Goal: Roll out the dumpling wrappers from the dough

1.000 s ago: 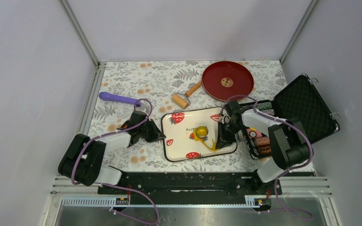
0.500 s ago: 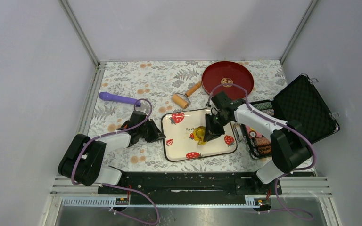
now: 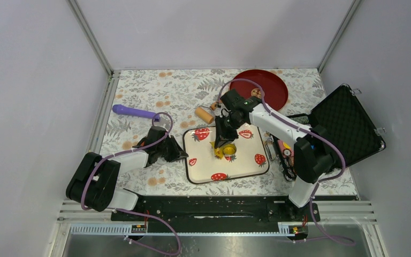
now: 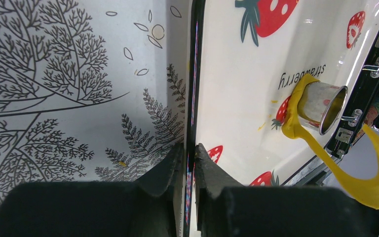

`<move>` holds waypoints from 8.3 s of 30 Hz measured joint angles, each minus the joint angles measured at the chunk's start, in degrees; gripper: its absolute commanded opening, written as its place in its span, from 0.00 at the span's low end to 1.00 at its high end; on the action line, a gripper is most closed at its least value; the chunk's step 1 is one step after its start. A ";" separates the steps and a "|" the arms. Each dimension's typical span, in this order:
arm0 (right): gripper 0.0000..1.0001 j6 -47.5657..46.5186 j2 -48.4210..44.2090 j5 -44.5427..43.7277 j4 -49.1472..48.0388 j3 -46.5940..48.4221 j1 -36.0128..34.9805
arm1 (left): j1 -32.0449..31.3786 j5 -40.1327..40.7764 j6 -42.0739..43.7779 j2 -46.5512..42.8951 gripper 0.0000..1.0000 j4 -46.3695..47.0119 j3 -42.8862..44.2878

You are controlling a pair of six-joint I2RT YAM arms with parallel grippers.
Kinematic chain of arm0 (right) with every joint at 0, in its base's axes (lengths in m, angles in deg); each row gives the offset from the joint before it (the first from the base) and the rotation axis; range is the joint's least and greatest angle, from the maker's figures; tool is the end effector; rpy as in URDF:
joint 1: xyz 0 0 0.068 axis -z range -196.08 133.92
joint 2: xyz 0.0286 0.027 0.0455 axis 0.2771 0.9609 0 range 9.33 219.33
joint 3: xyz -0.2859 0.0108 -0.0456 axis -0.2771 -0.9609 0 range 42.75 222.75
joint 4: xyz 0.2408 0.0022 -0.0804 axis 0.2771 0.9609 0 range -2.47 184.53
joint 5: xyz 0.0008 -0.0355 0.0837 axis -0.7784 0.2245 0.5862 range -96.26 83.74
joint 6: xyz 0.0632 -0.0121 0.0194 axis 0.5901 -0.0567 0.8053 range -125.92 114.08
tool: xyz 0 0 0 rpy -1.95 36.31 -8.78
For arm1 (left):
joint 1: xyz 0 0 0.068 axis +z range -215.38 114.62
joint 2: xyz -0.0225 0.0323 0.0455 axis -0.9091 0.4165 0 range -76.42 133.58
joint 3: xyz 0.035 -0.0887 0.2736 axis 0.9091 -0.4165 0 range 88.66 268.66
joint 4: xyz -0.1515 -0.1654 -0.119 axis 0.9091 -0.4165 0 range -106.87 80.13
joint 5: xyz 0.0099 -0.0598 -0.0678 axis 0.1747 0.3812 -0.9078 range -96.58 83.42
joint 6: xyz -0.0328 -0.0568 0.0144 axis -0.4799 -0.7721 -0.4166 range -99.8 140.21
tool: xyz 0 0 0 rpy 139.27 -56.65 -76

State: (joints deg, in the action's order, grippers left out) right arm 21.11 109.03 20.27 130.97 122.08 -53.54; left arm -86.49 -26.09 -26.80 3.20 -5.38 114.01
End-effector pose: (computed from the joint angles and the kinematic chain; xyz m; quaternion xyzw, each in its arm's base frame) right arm 0.2745 0.2405 0.2552 -0.1379 0.9394 0.3067 0.0673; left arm 0.2145 -0.1019 0.1380 -0.1507 0.9150 -0.3215 0.1917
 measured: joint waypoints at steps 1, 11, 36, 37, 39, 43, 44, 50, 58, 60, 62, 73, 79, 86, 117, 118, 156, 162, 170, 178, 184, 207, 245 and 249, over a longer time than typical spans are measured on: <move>0.19 -0.07 0.92 -0.13 0.33 1.16 0.00 | 0.00 0.00 0.00 0.00 0.00 0.00 0.00; 0.21 -1.42 9.40 -2.67 5.75 16.70 0.07 | 0.00 0.00 0.02 0.00 0.00 0.00 0.00; 0.23 -4.44 9.73 -3.10 10.78 23.87 17.86 | 0.00 -0.07 0.00 -0.04 0.00 0.44 -0.26; 0.23 -4.66 9.14 -3.10 11.13 23.87 18.53 | 0.00 -0.07 0.00 -0.04 0.00 0.44 -0.26; 0.23 -5.01 8.09 -3.10 11.67 23.87 19.74 | 0.00 -0.07 0.00 -0.04 0.00 0.48 -0.28; 0.24 -5.84 6.60 -3.10 13.31 24.76 21.75 | 0.00 -0.07 0.00 -0.09 0.00 0.61 -0.35; 0.24 -6.05 6.38 -3.10 13.92 25.44 22.21 | 0.00 -0.07 0.00 -0.11 0.00 0.61 -0.35; 0.24 -7.23 5.99 -3.13 15.93 28.39 23.21 | 0.00 -0.07 0.00 -0.11 0.00 0.61 -0.37; 0.24 -8.02 5.31 -3.54 15.02 22.75 23.45 | 0.00 -0.07 -0.02 -0.11 0.00 0.61 -0.37; 0.24 -8.15 5.27 -3.58 14.14 19.91 23.58 | 0.00 -0.07 -0.02 -0.11 0.00 0.61 -0.37; 0.24 -8.41 5.27 -3.96 13.64 17.20 23.71 | 0.00 -0.07 -0.02 -0.11 0.00 0.63 -0.37; 0.27 -9.68 5.38 -6.93 8.24 4.63 24.00 | 0.00 -0.07 -0.02 -0.11 0.00 0.63 -0.37; 0.48 -9.70 7.48 -7.23 4.42 -0.02 24.02 | 0.00 -0.07 -0.02 -0.11 0.00 0.63 -0.37; 0.62 -10.34 9.51 -7.67 1.70 -0.92 24.02 | 0.00 -0.07 -0.02 -0.11 0.00 0.63 -0.37; 1.00 -10.91 7.98 -9.25 -0.20 -8.72 22.64 | 0.00 -0.02 -0.20 -0.33 0.00 1.20 -0.74; 0.99 -10.93 7.80 -9.55 -0.02 -8.72 22.60 | 0.00 -0.04 -0.20 -0.33 0.00 1.20 -0.74; 0.37 -5.53 7.65 -5.33 -0.35 -6.29 12.70 | 0.00 -0.04 -0.20 -0.33 0.00 1.20 -0.74; 0.25 -5.22 9.27 -4.42 -1.25 -6.29 12.70 | 0.00 -0.02 -0.20 -0.33 0.00 1.20 -0.74; 0.09 -5.14 9.27 -3.96 -1.90 -6.32 12.70 | 0.00 -0.04 -0.20 -0.33 0.00 1.20 -0.74; 0.00 -5.77 9.57 -3.91 -1.05 -5.88 12.70 | 0.00 -0.02 -0.20 -0.33 0.00 1.20 -0.74; 0.00 -6.23 9.57 -4.13 -0.50 -5.55 12.70 | 0.00 -0.02 -0.20 -0.33 0.00 1.20 -0.74; 0.00 -6.86 1.75 -7.98 6.12 -1.36 12.59 | 0.00 -0.04 -0.24 -0.39 0.00 1.62 -0.98; 0.03 5.44 43.82 -7.63 8.50 57.94 0.81 | 0.11 -0.20 -0.24 -0.74 0.00 3.04 -1.86; 0.15 6.49 45.46 -8.02 7.26 57.94 0.48 | 0.11 -0.20 -0.24 -0.76 0.00 3.15 -1.92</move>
State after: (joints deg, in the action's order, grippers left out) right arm 27.60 154.49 12.25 138.23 180.03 -53.06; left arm -86.38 -26.29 -27.04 2.43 -2.23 112.08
